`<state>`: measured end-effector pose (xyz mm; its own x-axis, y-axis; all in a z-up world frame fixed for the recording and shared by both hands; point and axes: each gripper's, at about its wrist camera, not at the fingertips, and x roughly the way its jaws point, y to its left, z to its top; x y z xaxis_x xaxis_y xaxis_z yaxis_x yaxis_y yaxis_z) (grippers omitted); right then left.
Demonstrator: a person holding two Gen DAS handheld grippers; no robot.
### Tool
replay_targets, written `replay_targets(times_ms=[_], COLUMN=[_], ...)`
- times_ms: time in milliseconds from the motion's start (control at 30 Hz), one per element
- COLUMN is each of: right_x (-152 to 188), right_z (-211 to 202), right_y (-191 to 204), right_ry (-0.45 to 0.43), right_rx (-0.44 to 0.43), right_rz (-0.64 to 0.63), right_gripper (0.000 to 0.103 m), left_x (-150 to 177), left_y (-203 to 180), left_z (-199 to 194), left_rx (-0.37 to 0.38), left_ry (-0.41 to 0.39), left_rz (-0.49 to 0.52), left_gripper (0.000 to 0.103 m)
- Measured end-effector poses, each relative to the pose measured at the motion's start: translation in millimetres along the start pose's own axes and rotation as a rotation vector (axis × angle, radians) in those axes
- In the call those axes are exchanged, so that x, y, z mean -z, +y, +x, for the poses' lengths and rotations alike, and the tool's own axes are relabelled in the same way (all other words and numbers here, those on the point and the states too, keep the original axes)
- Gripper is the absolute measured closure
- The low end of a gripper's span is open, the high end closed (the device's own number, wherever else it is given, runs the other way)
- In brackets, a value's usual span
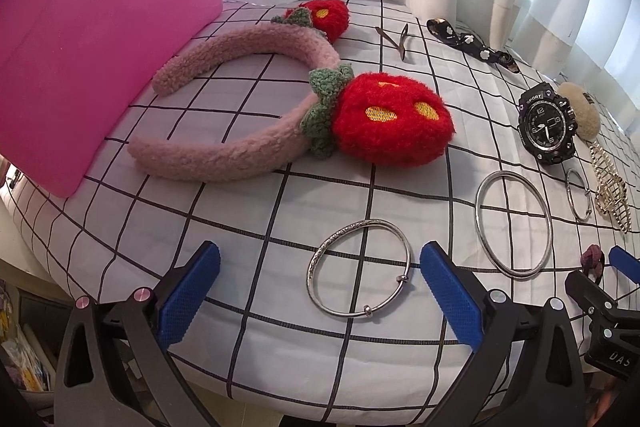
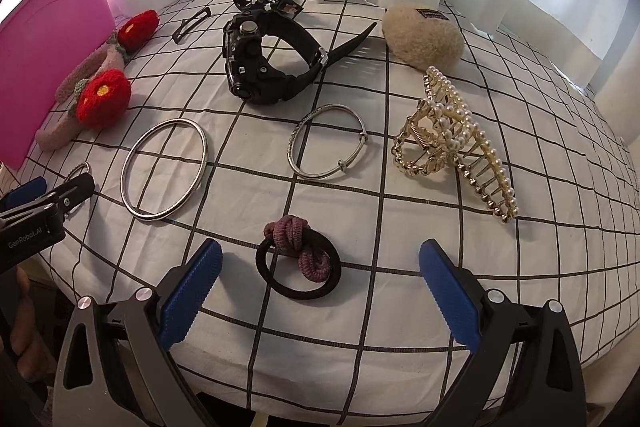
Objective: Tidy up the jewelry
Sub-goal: 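Reach the left tool to the silver bangle while the right tool reaches the black hair tie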
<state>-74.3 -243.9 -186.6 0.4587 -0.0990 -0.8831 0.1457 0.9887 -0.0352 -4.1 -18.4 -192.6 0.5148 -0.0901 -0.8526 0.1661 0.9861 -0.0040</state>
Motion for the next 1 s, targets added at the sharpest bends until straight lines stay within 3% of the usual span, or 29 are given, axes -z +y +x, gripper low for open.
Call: replay_targets(times_ms=[333,433,567,600,633,700,733,767,800,1000], right_x=[4.6,4.3,5.9,6.5,7.2,7.6,7.6,7.2,6.7,4.1], right_z=[-2.6,-3.5,-5.2,-6.9,-9.0,-13.1,-14.6,-15.5,-15.9,-18.1], right_y=[1.1,1.6,2.7,3.9,5.6,9.6,11.4,12.8,13.4,7.4], right_ry=[-0.049,-0.044,-0.048,-0.054,-0.061,-0.074,-0.076,-0.078,-0.077,-0.074], right_rx=[0.004,-0.005,-0.015,-0.020,-0.025,-0.033,-0.035,-0.034,-0.031,-0.060], right_rz=[-0.008,-0.014,-0.022,-0.030,-0.042,-0.066,-0.076,-0.084,-0.089,-0.061], right_gripper=[0.009,0.010,0.012,0.018,0.023,0.049,0.057,0.075,0.085,0.086], left_x=[7.6,9.6,10.8,11.2,11.2,11.6,11.5,10.8,10.9,8.5], left_y=[-1.0,-3.9,-14.0,-16.7,-18.7,-17.0,-16.5,-16.7,-15.9,-11.8], left_z=[-5.0,-10.1,-16.9,-18.3,-18.6,-19.3,-19.5,-19.2,-19.7,-22.2], left_rx=[-0.003,0.015,0.044,0.049,0.038,0.046,0.049,0.050,0.054,0.071], left_ry=[-0.051,-0.060,-0.074,-0.077,-0.078,-0.078,-0.075,-0.073,-0.071,-0.066], left_rz=[-0.003,0.018,0.062,0.071,0.077,0.067,0.067,0.069,0.068,0.046], left_gripper=[0.008,0.018,0.049,0.056,0.056,0.056,0.056,0.057,0.057,0.057])
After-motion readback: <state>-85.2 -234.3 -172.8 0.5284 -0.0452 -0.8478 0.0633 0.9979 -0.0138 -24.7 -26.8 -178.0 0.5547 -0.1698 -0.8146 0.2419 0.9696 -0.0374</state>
